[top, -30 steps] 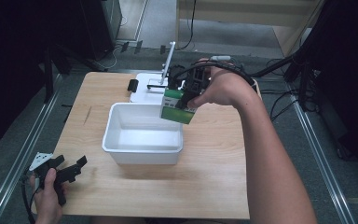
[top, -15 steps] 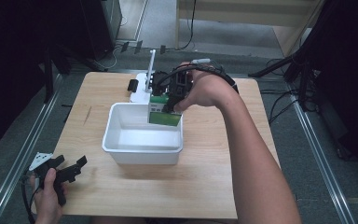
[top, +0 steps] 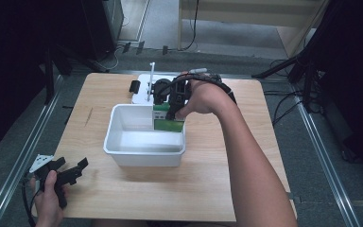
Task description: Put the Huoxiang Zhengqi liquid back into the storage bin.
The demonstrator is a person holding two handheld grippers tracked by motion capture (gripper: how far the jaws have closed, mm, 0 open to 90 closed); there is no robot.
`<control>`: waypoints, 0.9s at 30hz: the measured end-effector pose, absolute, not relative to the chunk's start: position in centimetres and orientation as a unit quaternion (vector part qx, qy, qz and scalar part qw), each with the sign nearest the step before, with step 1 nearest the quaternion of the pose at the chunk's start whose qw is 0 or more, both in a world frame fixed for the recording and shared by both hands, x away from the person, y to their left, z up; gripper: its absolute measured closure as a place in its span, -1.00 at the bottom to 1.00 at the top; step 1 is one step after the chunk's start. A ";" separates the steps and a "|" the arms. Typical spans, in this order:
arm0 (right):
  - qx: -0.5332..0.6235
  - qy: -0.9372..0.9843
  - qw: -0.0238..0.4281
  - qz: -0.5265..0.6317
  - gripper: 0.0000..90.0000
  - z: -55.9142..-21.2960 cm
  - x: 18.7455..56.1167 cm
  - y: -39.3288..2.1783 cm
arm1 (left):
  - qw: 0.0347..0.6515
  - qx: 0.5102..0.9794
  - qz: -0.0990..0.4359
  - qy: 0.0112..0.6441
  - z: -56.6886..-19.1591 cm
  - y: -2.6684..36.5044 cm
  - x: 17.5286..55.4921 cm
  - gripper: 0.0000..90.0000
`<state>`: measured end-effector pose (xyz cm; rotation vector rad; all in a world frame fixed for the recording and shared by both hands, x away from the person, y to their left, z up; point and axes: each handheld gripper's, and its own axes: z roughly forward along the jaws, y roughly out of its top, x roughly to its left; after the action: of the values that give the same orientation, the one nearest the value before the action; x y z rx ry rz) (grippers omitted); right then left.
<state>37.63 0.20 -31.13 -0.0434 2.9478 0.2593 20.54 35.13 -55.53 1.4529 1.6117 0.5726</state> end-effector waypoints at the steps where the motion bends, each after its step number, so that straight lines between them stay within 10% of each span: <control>1: -0.012 0.992 0.092 0.083 0.43 -31.5 37.6 0.4 | 0.434 0.583 0.230 0.647 -55.5 35.1 20.6 -0.91; 27: -0.029 0.993 0.086 0.070 0.42 -36.4 38.0 0.4 | 0.433 0.585 0.231 0.646 -55.5 35.2 20.5 -0.91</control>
<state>37.96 0.41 -36.40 -0.0852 2.9604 0.2093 20.51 35.18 -55.52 1.4575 1.6086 0.5748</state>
